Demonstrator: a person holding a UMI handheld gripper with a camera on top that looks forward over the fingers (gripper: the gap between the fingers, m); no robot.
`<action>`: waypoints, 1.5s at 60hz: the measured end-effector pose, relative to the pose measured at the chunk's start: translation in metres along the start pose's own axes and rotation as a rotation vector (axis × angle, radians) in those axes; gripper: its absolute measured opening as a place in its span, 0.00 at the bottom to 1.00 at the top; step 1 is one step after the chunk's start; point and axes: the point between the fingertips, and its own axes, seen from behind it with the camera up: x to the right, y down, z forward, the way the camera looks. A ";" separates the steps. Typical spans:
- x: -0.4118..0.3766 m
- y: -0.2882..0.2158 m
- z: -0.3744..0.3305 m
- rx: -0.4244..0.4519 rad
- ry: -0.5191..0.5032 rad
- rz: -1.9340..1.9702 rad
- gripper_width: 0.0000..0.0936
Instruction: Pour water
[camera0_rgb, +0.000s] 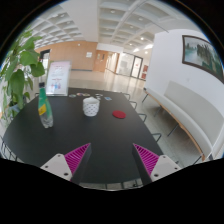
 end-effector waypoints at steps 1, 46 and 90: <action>-0.008 0.002 -0.002 0.000 -0.011 0.000 0.91; -0.313 -0.097 0.151 0.208 -0.183 0.072 0.77; -0.325 -0.295 0.054 0.494 -0.798 0.666 0.44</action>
